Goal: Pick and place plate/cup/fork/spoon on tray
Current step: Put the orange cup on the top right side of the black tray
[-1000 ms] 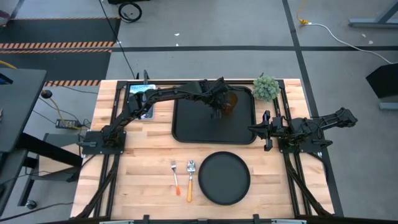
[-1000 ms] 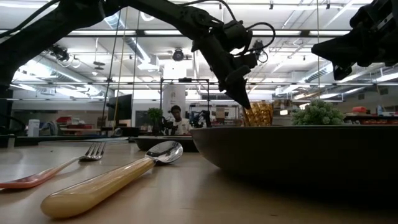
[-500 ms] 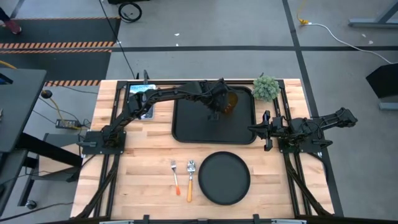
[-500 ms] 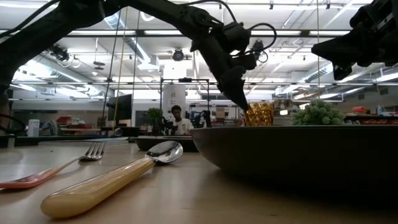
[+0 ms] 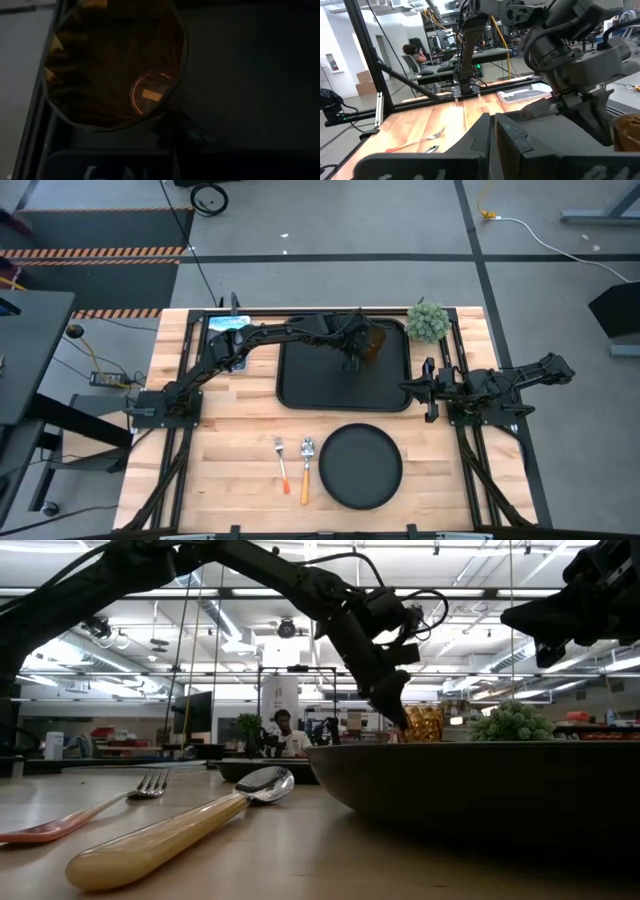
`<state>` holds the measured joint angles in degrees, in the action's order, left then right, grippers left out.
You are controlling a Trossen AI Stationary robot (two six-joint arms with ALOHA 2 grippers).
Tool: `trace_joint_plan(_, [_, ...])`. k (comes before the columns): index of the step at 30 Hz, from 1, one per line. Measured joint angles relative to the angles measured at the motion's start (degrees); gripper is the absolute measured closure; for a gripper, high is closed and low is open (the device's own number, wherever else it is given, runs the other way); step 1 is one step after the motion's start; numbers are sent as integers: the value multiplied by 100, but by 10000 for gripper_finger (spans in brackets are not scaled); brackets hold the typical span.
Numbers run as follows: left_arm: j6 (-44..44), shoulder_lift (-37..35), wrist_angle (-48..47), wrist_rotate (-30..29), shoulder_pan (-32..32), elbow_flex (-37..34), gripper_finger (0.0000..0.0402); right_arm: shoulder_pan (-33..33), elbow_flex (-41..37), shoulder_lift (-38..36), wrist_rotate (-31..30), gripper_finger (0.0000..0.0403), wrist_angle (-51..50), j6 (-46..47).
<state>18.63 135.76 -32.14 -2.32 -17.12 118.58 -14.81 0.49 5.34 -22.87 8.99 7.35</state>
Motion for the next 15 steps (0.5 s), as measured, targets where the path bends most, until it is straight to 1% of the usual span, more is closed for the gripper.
trace_joint_plan(6, [20, 2, 481, -1, 2, 0, 392, -2, 2, 0, 2, 369, 1, 0])
trace_joint_plan(10, [186, 92, 884, -24, 0, 4, 392, -2, 2, 0, 2, 369, 3, 0])
trace_joint_plan(13, [214, 122, 810, -46, -2, -1, 392, -2, 0, 0, 2, 369, 5, 0])
trace_joint_plan(15, [216, 122, 582, -55, -7, 2, 392, 0, 0, 0, 1, 369, 34, 0])
